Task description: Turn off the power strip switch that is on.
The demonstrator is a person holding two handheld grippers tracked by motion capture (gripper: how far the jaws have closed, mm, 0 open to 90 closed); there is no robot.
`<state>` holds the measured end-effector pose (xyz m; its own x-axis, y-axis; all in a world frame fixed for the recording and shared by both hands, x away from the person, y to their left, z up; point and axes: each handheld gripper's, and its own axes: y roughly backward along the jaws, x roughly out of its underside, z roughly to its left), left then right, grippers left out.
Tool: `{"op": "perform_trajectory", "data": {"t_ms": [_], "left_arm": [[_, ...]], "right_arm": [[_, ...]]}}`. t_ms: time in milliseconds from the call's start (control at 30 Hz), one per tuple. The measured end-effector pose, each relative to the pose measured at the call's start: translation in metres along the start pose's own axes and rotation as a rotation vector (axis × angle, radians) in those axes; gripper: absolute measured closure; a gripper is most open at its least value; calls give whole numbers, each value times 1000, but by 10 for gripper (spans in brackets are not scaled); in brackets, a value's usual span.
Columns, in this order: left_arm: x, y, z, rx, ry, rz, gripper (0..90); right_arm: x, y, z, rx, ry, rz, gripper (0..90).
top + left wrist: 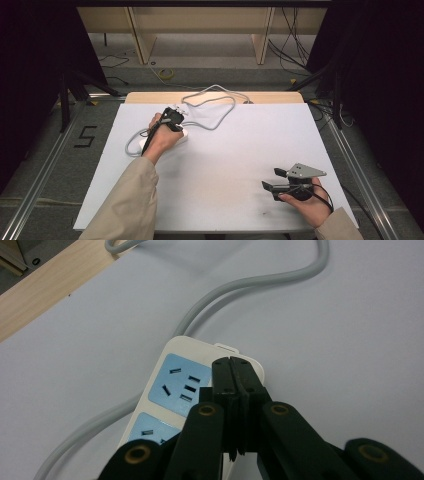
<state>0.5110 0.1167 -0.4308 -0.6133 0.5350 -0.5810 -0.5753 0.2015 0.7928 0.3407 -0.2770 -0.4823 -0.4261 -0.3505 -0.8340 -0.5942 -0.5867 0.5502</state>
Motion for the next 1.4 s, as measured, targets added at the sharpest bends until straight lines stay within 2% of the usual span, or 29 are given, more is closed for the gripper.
{"op": "perform_trajectory", "data": {"t_ms": [167,600,1033,1267,1400], "left_arm": [[2,5,-2,2,-3,-16,855],[13,17,-5,25,24,-49,786],[26,34,-11,41,9,-80,668],[35,38,-15,54,21,-89,608],[40,42,-15,54,17,-97,603]], "right_arm": [[0,0,0,1,1,0,307],[0,0,0,1,0,1,307],[0,0,0,3,1,2,307],[0,0,0,3,-1,1,307],[0,0,0,3,0,1,306]]}}
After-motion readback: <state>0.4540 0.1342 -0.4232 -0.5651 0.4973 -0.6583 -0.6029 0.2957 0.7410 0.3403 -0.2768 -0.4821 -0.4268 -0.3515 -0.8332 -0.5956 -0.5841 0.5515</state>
